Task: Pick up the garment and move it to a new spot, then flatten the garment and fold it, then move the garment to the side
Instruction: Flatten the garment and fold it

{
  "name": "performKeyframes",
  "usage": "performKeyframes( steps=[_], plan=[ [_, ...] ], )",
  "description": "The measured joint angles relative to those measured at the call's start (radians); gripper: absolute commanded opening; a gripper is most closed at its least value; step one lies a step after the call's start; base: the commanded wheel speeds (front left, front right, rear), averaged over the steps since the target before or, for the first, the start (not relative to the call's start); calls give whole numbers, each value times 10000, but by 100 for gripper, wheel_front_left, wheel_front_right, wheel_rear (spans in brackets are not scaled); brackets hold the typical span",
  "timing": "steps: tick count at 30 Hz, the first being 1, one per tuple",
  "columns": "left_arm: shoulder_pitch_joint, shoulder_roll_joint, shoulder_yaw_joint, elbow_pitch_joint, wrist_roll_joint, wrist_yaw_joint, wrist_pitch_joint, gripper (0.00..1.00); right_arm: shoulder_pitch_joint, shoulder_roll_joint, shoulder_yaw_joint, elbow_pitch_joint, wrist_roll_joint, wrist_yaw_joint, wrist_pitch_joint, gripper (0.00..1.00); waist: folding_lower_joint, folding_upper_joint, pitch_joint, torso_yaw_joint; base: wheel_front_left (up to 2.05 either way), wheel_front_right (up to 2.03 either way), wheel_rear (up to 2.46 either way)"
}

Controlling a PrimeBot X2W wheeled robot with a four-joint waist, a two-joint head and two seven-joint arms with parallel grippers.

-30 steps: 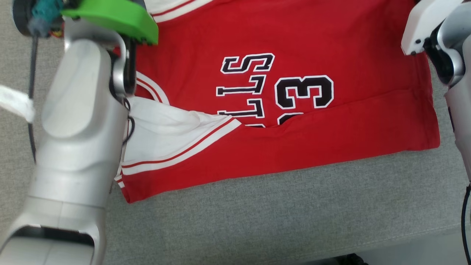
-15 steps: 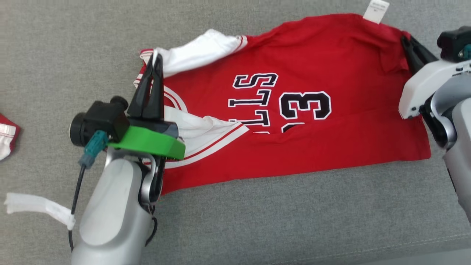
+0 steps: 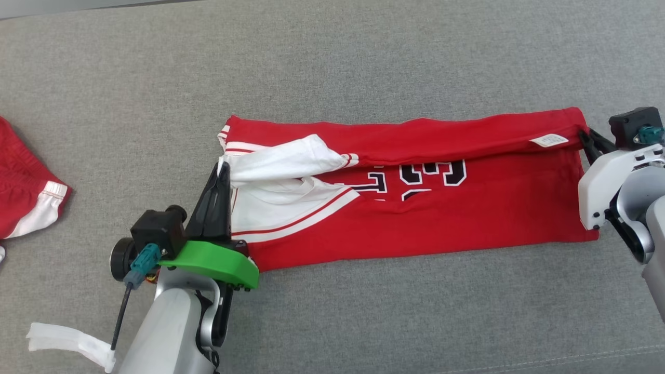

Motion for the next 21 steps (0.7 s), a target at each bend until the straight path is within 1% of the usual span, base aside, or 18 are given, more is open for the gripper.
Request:
performKeyframes(
  steps=[1,2,3,4,5,6,10,12,14,17,21],
  plan=[
    [35,8,-35,54,4,29,50,0,56,23,40,-21,0,0,33,18,0,0,-49,11,0,0,0],
    [102,-2,-50,119,-6,50,102,0,85,31,82,-19,0,0,104,89,0,0,-90,17,0,0,0],
    [190,-2,-69,182,-15,50,98,0,104,27,98,-15,0,0,134,100,0,-1,-126,18,0,0,0],
    [245,-2,-82,226,-15,50,86,24,118,33,104,-17,2,-2,157,100,0,0,-152,15,0,0,0],
    [292,0,-113,280,-13,50,73,56,154,79,75,-6,42,-2,196,100,0,-1,-185,9,0,0,0],
    [339,2,-163,341,-10,44,61,100,213,144,33,15,75,-2,261,100,0,0,-221,2,0,0,0],
    [640,-50,-84,594,-188,-4,-105,100,556,416,-412,-125,487,-2,533,100,0,-1,-426,-14,0,0,0],
    [786,-115,161,522,-568,-98,-199,100,825,671,-763,-299,1168,-2,836,100,0,0,-563,-13,0,0,0],
    [948,-130,403,357,-698,-268,-278,100,1106,963,-1141,-493,1820,-2,1158,100,0,0,-717,-15,0,0,0],
    [1271,-150,1045,-395,-648,-619,-313,100,1350,1266,-1983,-813,2405,-2,1567,100,0,0,-994,-33,0,0,0],
    [1747,-194,1898,-1300,-130,-940,-330,100,1525,1611,-2552,-945,2437,-4,2079,100,0,0,-1326,-76,0,0,0]
  ],
)
